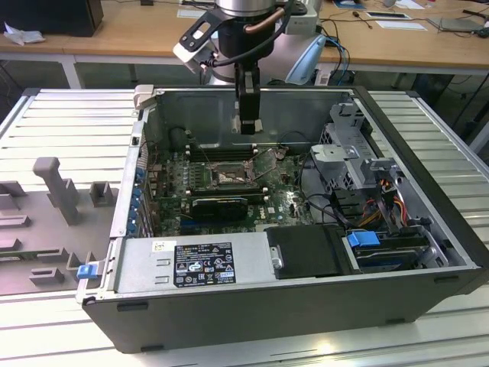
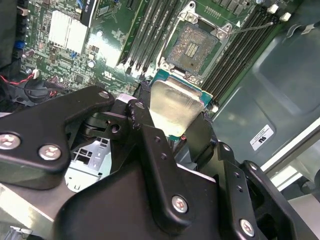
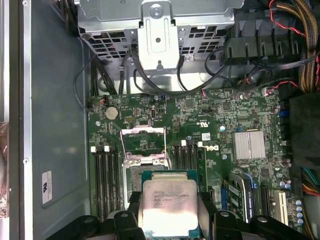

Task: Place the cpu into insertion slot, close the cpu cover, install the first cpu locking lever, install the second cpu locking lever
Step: 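Place the cpu into insertion slot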

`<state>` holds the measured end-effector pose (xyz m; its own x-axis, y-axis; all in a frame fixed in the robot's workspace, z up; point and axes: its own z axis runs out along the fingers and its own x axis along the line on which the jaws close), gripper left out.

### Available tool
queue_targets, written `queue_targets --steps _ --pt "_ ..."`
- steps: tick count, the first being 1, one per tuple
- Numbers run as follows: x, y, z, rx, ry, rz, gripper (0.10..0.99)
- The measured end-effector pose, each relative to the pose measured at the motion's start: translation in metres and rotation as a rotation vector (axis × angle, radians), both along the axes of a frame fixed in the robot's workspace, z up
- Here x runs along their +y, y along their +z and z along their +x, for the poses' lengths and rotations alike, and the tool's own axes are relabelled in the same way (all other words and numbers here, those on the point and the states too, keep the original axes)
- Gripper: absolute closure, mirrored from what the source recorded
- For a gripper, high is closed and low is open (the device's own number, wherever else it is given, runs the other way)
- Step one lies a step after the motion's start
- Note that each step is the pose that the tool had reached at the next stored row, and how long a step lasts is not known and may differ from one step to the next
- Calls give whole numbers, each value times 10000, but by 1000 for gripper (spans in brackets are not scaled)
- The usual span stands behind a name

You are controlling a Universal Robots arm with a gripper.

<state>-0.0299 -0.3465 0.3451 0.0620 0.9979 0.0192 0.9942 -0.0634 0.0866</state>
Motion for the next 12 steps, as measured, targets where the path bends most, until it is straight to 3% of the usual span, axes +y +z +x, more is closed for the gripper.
queue_targets --steps 12 --pt "0 -51 0 -1 0 0 561"
